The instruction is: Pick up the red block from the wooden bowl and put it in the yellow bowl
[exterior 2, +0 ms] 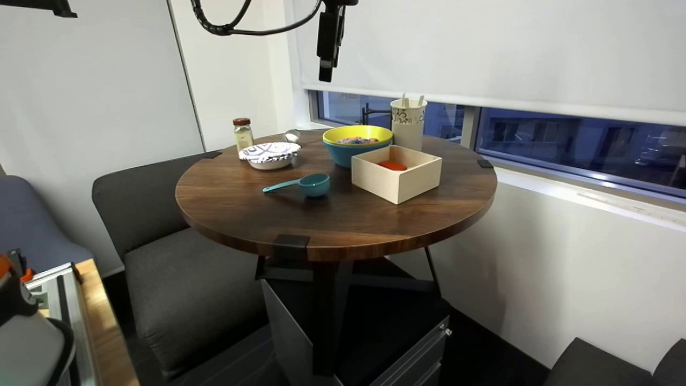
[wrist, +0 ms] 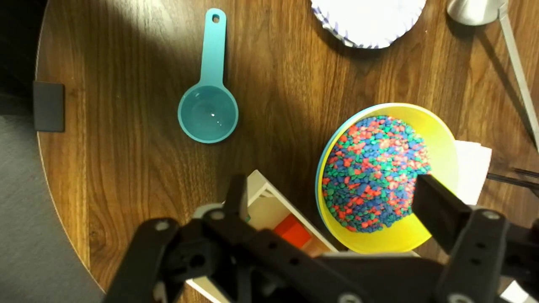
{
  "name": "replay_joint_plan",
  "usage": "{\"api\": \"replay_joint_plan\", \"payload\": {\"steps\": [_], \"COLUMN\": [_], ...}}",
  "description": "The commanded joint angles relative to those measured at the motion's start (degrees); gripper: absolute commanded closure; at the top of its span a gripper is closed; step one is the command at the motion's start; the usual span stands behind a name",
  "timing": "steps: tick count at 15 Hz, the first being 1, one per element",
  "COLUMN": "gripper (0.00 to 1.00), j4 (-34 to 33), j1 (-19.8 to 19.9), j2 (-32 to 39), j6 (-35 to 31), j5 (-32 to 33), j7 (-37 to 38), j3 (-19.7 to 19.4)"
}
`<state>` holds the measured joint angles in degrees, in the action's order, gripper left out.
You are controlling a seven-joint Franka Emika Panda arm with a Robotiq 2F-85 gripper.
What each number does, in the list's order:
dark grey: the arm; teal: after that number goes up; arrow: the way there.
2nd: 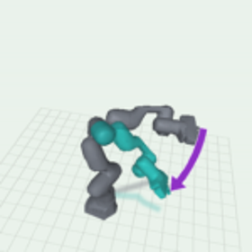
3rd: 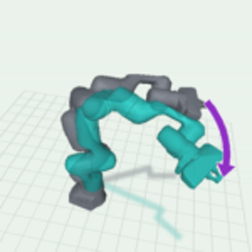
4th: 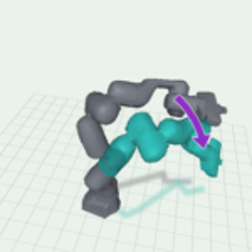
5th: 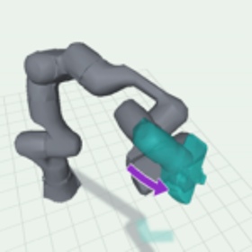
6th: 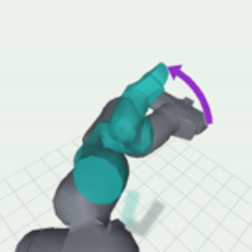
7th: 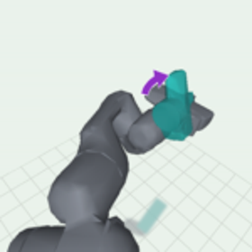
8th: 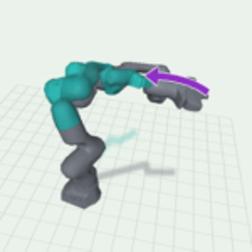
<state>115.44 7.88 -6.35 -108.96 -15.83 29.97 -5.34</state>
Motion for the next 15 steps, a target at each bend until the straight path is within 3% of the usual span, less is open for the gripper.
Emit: {"api": "replay_joint_plan", "payload": {"steps": [1,3,9,15], "gripper": [0.0,0.0,0.0,0.0], "j4": [-0.13,-4.41,-11.25,-17.49], "j1": [-0.16,0.44,0.8,3.25], "j2": [0.02,4.44,15.24,24.61], "j6": [0.15,0.92,0.5,1.62], "j5": [0.03,-2.8,-3.39,-11.27], "j7": [0.0,7.38,21.42,25.79], "j3": [-0.19,-0.7,-2.59,-4.43]}}
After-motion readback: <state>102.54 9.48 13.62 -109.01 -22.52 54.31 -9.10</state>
